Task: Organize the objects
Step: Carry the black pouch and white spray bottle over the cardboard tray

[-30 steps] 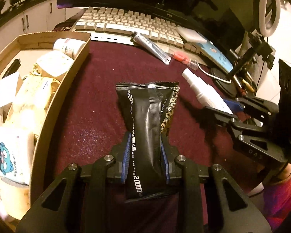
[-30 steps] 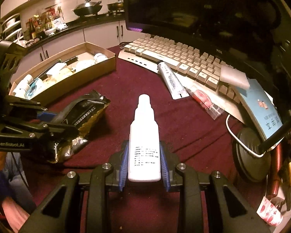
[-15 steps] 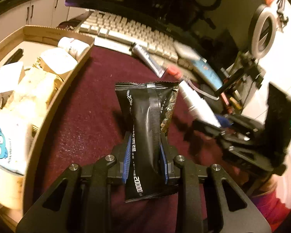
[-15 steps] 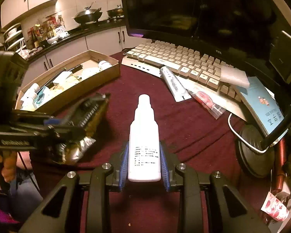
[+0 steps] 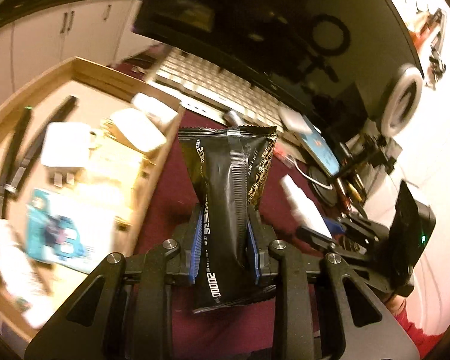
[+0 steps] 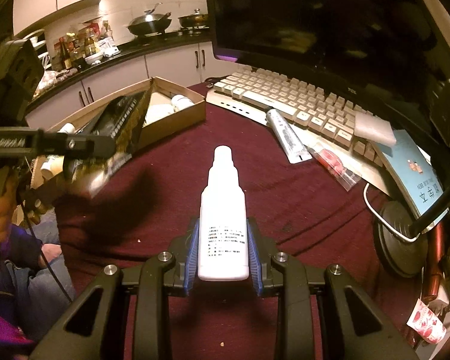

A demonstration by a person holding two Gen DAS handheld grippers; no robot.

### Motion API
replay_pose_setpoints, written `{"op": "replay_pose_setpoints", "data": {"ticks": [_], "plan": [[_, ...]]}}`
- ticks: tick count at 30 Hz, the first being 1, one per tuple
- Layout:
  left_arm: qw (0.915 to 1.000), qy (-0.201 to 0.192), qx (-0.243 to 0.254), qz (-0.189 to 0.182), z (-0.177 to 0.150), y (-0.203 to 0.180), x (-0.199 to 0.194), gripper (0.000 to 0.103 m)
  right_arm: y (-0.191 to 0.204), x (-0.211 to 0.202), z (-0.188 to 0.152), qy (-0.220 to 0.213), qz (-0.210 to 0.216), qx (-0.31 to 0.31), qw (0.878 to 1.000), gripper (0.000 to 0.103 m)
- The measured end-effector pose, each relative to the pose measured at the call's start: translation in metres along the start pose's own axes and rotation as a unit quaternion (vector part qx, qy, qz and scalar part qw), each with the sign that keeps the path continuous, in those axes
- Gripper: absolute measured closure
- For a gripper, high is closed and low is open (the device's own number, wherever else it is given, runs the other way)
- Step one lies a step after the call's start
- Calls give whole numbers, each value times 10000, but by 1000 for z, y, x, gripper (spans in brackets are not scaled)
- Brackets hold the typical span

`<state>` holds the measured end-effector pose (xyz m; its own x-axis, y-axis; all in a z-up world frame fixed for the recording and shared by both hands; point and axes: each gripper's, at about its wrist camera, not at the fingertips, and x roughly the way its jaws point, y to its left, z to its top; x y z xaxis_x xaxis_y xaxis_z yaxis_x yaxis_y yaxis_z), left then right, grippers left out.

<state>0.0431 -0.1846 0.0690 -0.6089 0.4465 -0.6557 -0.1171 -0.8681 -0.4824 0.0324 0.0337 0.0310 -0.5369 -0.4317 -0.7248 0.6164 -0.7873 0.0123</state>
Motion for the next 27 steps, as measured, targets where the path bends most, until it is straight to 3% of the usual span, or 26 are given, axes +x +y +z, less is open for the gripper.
{"op": "replay_pose_setpoints", "data": {"ticks": [11,19,24,27], "plan": [[9968,-260,-492,575,23,62,-43,78,8,3,-3,69,95,-72,9999,74],[9897,-372,-724,1177,39,98,-69,78,8,1,0,29,193,-60,9998,74],[9904,-140,-656,1206,59,99,-48,78,12,5,4,132,243,-131,9995,74],[9920,8,-723,1034,80,94,-23,78,16,8,9,173,214,-234,9993,74]]}}
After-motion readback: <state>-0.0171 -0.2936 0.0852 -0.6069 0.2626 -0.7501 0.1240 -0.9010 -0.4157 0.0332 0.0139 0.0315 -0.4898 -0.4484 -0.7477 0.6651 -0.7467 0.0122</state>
